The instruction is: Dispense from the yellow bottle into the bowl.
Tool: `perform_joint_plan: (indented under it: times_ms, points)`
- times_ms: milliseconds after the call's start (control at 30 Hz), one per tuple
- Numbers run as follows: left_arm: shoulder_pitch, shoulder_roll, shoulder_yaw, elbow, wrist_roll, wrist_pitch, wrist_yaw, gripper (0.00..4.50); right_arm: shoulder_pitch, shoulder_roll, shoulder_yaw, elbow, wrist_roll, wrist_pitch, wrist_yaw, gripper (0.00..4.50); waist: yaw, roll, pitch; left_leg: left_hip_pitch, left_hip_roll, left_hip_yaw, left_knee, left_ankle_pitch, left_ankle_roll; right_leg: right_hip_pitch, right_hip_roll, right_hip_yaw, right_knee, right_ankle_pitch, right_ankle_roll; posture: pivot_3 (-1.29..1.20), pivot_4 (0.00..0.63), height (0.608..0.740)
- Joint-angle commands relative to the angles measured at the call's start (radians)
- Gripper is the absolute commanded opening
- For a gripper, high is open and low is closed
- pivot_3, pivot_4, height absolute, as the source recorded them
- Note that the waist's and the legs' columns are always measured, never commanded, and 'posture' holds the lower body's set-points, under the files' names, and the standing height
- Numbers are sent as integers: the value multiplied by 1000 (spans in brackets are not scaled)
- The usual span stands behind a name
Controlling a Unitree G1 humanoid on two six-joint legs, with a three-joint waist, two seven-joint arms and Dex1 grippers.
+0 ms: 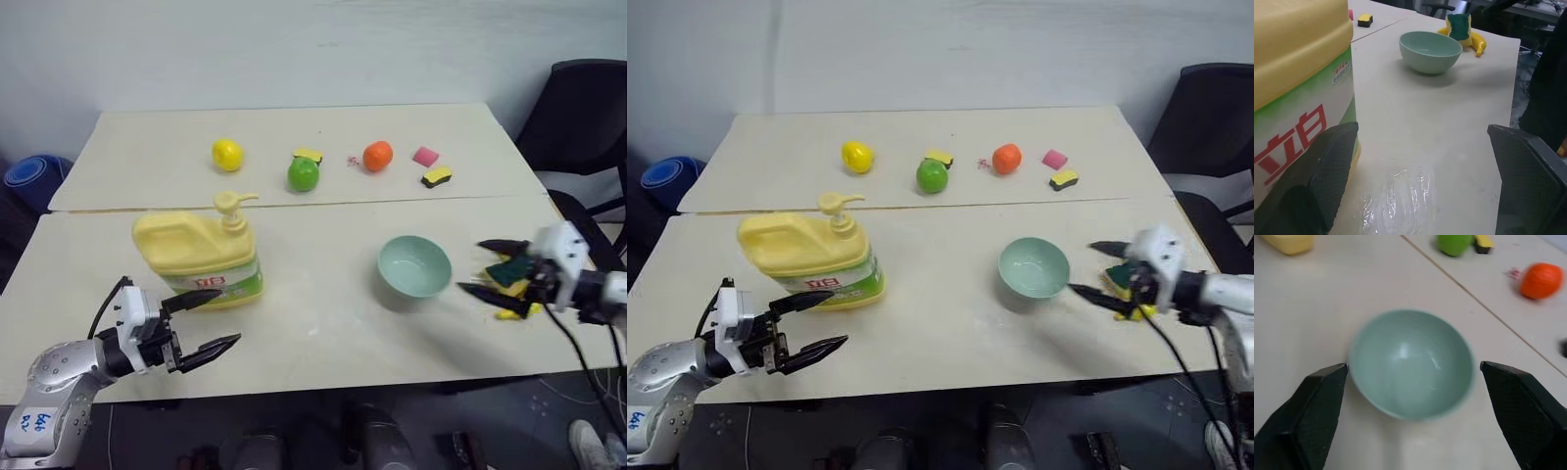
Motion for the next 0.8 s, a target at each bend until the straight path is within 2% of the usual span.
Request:
perform_joint_plan:
  times_ms: [33,167,200,267,333,500,567,633,700,800]
  points:
    - [15,1,23,-52,-18,4,16,4500,4,46,141,-107,-71,82,-63,4473,12,-1,0,0,0,0,0,0,0,0,0,0,0,0,0,0,150,740]
    - [16,-4,10,-72,-13,9,29,4500,-69,149,287,11,-240,14,-157,4473,23,-2,-1,-1,-2,0,0,0,0,-1,-1,0,-1,0,0,0,150,740]
    - [13,-6,9,-75,-13,10,35,4500,-90,178,304,56,-265,-4,-178,4302,25,-2,-1,-2,-3,0,0,0,1,-2,-2,0,-1,0,0,0,150,740]
    - [10,-8,9,-79,-16,12,43,4500,-119,217,321,124,-296,-25,-209,3875,26,-2,-1,-2,-4,0,0,1,2,-2,-3,-1,-1,0,0,0,150,740]
    - [12,-6,13,-84,-18,15,48,4500,-150,222,356,183,-344,-97,-190,3189,25,-2,-1,-2,-4,0,0,1,2,-1,-3,-1,-1,0,0,0,150,740]
    - [40,-1,104,-131,-88,57,85,4500,-228,259,359,184,-336,-175,-148,1487,12,-2,-1,-2,-3,0,0,1,2,-1,-1,-1,0,0,0,0,150,740]
    - [42,-9,137,-165,-153,95,111,4500,-244,260,358,184,-333,-179,-131,708,11,-2,0,-2,-2,0,0,1,1,-1,0,-1,1,0,0,0,150,740]
    - [56,15,218,-227,-329,206,161,4500,-279,260,362,172,-316,-208,-80,40,11,-2,0,-2,-2,-1,0,1,1,-1,0,-2,2,0,0,0,150,740]
    - [84,76,314,-291,-511,315,198,4500,-323,254,369,118,-269,-201,1,40,8,-4,1,-2,-2,-1,0,1,1,-1,0,-1,3,0,0,0,150,740]
    - [94,146,433,-318,-640,379,238,4500,-385,252,381,70,-242,-160,73,40,9,-3,2,-2,-1,-1,0,1,1,-1,0,-2,2,0,0,0,150,740]
